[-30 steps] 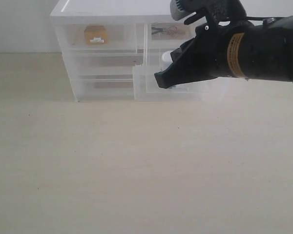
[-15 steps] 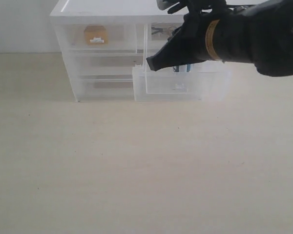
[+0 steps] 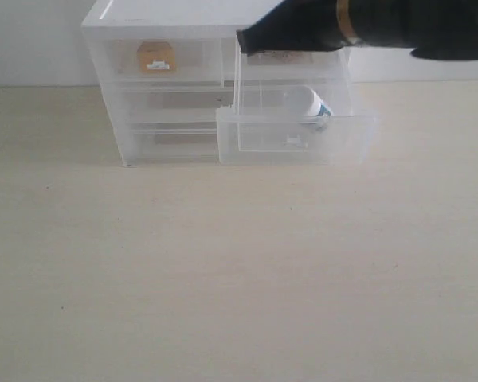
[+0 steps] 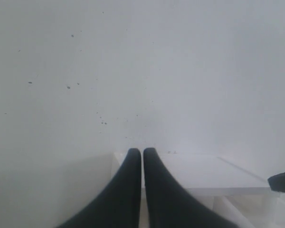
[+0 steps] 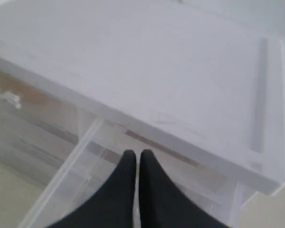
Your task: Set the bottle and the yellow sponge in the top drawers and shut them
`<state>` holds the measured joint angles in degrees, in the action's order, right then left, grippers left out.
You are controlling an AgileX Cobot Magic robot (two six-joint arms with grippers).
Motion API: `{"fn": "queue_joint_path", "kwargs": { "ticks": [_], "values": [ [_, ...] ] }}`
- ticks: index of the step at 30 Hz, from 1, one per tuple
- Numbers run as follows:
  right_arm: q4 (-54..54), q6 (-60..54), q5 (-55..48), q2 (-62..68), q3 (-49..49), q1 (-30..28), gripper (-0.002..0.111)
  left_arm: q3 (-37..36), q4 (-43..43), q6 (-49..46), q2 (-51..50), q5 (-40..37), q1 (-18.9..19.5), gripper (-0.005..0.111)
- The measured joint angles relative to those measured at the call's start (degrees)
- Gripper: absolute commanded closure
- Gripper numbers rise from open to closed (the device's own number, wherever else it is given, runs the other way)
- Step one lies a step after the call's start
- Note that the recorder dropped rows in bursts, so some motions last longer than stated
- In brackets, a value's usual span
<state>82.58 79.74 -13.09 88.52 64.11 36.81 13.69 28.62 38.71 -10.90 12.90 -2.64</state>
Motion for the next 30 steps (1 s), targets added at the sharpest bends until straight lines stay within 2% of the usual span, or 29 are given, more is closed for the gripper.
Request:
{"fn": "queue_joint_path", "kwargs": {
  "ticks": [4, 10, 12, 14, 16, 17, 19, 25, 28, 29, 30],
  "values": [
    [-2.7, -1.1, 0.5, -6.1, -2.5, 0.0, 0.103, 0.0, 0.0, 0.0, 0.0, -0.1, 0.0, 0.103],
    [-11.0, -4.6, 0.3, -7.4, -5.0, 0.0, 0.072, 0.0, 0.0, 0.0, 0.0, -0.2, 0.0, 0.103],
    [-14.4, -8.0, -0.4, -7.0, -5.9, 0.0, 0.066, 0.0, 0.0, 0.0, 0.0, -0.2, 0.0, 0.103],
    [-19.0, -12.8, -2.4, -6.8, -6.5, 0.0, 0.068, 0.0, 0.0, 0.0, 0.0, -0.2, 0.0, 0.103],
    [-26.5, -19.9, -6.9, -6.5, -6.8, 0.0, 0.078, 0.0, 0.0, 0.0, 0.0, -0.3, 0.0, 0.103],
    [-28.1, -21.6, -7.5, -6.4, -6.8, 0.0, 0.088, 0.0, 0.0, 0.0, 0.0, -0.3, 0.0, 0.103],
    [-30.5, -24.7, -6.3, -5.4, -6.9, -0.1, 0.097, 0.0, 0.0, 0.0, 0.0, -0.3, 0.0, 0.103],
    [-33.1, -25.7, 4.7, 2.9, -6.8, -0.1, 0.096, 0.0, 0.0, 0.0, 0.0, -0.3, 0.0, 0.103],
    [-33.7, -25.7, 13.1, 1.3, -6.4, -0.2, 0.096, 0.0, 0.0, 0.0, 0.0, -0.3, 0.0, 0.103],
    [-33.7, -25.7, 13.1, -0.1, -6.1, -0.2, 0.096, 0.0, 0.0, 0.0, 0.0, -0.4, 0.0, 0.103],
    [-33.7, -25.7, 8.6, -3.8, -5.8, -0.2, 0.096, 0.0, 0.0, 0.0, 0.0, -0.4, 0.0, 0.103]
  ]
}}
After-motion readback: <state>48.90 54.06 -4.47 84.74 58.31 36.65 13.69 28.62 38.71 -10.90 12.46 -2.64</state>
